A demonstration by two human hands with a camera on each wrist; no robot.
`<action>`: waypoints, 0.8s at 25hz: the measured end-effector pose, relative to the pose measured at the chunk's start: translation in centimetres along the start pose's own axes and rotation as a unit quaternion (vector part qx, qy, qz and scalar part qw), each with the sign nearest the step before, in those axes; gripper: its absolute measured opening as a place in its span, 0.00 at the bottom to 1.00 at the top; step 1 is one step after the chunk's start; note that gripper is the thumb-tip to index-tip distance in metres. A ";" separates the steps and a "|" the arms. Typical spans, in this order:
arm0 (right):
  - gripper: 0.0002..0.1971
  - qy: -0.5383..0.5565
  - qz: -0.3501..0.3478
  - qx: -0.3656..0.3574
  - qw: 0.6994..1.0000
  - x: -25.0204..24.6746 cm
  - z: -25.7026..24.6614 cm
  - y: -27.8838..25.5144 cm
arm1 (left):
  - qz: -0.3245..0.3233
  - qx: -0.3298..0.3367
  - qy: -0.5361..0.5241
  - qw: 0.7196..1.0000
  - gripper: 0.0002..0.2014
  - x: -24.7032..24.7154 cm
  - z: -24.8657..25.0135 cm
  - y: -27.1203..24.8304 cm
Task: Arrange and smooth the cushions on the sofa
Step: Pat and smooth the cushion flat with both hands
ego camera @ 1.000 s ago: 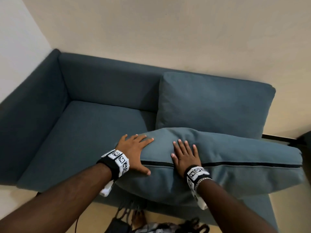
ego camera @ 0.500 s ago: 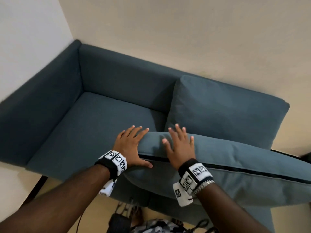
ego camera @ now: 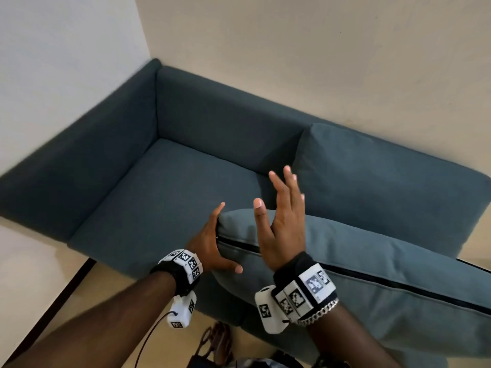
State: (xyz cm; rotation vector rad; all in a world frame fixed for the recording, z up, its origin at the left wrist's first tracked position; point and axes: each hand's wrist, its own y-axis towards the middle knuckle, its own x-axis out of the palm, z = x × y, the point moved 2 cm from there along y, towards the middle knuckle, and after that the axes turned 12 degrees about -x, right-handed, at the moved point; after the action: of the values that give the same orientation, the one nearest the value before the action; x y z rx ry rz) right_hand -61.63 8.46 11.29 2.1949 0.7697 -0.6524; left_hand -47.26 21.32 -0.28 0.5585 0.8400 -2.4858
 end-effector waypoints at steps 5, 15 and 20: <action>0.30 -0.191 -0.463 0.002 0.866 6.7 3.2 -2.1 | -0.029 -0.024 0.008 0.999 0.84 0.6 -1.6 0.3; 0.31 -0.179 -0.427 -0.036 0.886 8.4 4.0 -3.6 | -0.035 -0.031 -0.009 0.999 0.85 1.6 -2.7 0.0; 0.24 -0.016 -0.145 -0.058 0.988 0.9 4.7 -2.1 | 0.097 0.077 0.165 0.979 0.82 1.8 1.2 -0.9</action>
State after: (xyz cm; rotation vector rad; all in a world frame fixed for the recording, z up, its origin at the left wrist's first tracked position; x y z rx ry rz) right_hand -63.45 6.41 6.80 1.9806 1.0953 -0.7626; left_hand -49.44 20.65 0.15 1.0770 0.6740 -2.3241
